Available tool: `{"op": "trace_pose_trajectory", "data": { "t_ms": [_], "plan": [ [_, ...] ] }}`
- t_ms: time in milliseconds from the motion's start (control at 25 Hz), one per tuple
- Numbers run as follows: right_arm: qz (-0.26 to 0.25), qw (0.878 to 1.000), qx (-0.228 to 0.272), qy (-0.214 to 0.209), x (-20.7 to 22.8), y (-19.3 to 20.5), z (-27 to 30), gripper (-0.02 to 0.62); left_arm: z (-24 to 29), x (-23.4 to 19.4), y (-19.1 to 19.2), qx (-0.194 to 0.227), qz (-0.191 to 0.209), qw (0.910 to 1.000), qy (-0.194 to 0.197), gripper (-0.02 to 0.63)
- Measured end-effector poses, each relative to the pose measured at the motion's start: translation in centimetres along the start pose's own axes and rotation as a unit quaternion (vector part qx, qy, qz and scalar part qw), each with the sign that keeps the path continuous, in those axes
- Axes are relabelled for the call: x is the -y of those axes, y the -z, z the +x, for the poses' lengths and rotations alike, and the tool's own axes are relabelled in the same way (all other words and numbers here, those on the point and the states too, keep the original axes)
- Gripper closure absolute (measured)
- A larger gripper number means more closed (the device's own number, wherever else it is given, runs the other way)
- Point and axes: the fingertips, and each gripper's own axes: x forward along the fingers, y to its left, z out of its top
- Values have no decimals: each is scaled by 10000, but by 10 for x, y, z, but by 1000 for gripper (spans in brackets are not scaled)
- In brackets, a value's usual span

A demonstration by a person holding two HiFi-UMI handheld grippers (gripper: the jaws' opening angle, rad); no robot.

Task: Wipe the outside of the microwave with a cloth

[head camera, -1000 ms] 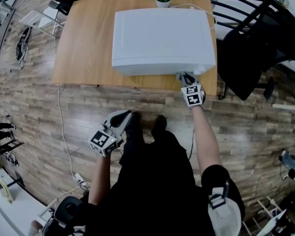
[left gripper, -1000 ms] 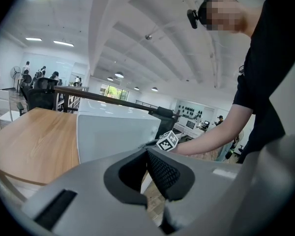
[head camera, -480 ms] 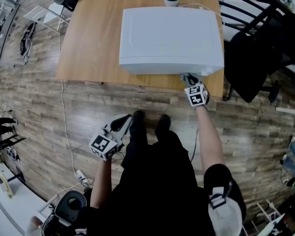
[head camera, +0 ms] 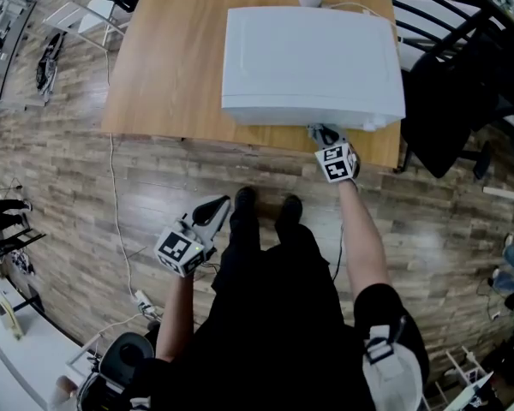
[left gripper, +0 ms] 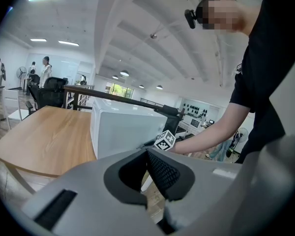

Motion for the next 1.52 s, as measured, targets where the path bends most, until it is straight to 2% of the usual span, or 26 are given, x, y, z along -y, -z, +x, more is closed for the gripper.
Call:
{"op": "trace_pose_trajectory", "data": {
  "t_ms": [280, 1120, 1520],
  "plan": [
    [-47, 9999, 4, -132, -30, -20, 13, 566, -11, -13, 2, 55, -39, 10000, 63, 603],
    [-69, 9989, 32, -454, -114, -57, 61, 566, -58, -63, 13, 20, -179, 9998, -102, 603],
    [-22, 9987, 11, -517, -150, -77, 81, 566, -74, -93, 14, -45, -142, 9999, 9, 603]
  ]
}}
